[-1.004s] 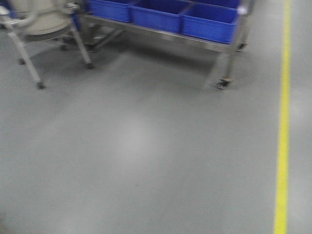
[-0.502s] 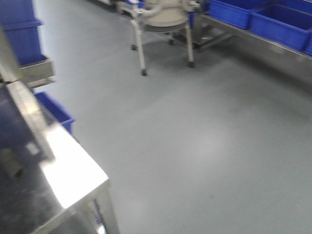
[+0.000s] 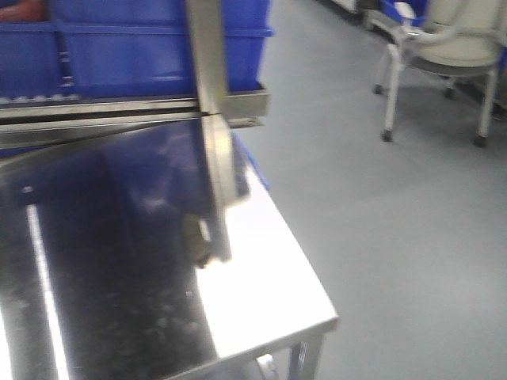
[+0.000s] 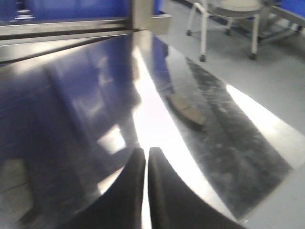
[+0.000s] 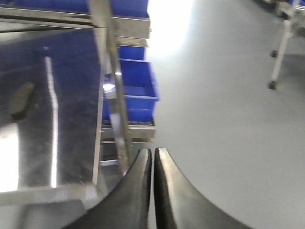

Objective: Move and align brake pads A on conveyor

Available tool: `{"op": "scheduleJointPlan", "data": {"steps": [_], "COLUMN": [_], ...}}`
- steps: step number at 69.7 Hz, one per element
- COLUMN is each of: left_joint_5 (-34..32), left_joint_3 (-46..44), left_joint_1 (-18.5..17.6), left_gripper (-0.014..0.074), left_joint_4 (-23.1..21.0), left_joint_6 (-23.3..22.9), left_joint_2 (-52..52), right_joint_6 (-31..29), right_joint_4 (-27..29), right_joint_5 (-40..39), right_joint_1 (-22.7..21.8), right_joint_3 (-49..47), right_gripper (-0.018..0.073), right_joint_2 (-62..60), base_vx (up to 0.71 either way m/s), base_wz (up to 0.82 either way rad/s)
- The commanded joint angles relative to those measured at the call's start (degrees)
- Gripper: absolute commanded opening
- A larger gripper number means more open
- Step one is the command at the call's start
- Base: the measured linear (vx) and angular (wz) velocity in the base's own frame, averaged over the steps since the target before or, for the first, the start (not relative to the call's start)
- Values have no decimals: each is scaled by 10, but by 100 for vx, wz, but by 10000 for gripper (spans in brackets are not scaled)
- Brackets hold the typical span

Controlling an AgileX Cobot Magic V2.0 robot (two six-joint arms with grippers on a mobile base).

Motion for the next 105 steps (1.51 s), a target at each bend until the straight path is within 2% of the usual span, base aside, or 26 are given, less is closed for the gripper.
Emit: {"op": "scheduleJointPlan", "data": {"steps": [1,37,105], "left_joint_5": [-41,-41,-41], "left_joint_3": [-14,-14,-14], "left_joint_1": [-4,-4,-4], "left_gripper": [-6,-6,-6], "left_joint_4": [-2,-2,-2], "left_joint_6": [-1,-1,-1], "left_joint_2": [6,6,6], "right_joint_6": [-3,-3,-3], "right_joint_4": [-6,-6,-6], "right_joint_5": [-40,-40,-40], "right_joint_1": [-1,-1,-1], "right_joint_3": [-15,-15,-15], "right_gripper": [-3,-3,-3], "right_joint_2": [5,5,5], "base_vx": [9,7,2], "base_wz": [72,49,6]}}
